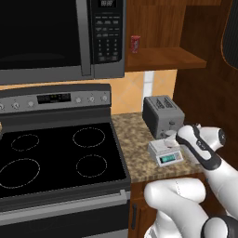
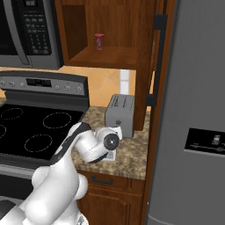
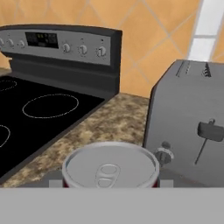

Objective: Pick the canned food and place it on the digital scale for weighing, and close the cabinet.

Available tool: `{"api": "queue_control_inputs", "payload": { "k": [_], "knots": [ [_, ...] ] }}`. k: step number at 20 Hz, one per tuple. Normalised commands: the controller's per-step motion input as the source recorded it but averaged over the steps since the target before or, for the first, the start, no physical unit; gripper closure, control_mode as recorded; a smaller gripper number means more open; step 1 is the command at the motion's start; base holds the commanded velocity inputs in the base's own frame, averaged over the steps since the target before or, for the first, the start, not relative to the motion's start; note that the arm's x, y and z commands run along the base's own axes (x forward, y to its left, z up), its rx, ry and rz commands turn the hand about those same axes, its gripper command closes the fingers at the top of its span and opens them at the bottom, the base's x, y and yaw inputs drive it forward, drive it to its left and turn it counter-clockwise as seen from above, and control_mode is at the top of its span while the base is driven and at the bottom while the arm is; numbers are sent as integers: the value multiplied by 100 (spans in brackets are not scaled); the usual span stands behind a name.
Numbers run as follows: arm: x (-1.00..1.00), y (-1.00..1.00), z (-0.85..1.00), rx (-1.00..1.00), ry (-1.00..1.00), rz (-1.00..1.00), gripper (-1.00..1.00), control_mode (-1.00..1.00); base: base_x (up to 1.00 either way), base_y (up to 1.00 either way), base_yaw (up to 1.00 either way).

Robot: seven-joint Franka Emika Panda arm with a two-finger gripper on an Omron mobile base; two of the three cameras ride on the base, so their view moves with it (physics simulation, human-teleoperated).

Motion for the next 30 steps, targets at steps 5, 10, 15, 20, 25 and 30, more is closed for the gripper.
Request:
{"api": "queue_control_inputs", "payload": {
  "k": [5,10,15,20,25,30],
  "knots": [
    [11,33,-24,5,-9,3,100,-100,0,0,0],
    [12,16,-17,2,0,0,100,-100,0,0,0],
    [8,0,-24,0,-5,0,100,-100,0,0,0],
    [3,0,-40,0,-9,0,100,-100,0,0,0],
    [20,3,-5,0,0,0,100,-100,0,0,0],
    [9,13,-11,0,-1,0,100,-100,0,0,0]
  ]
}}
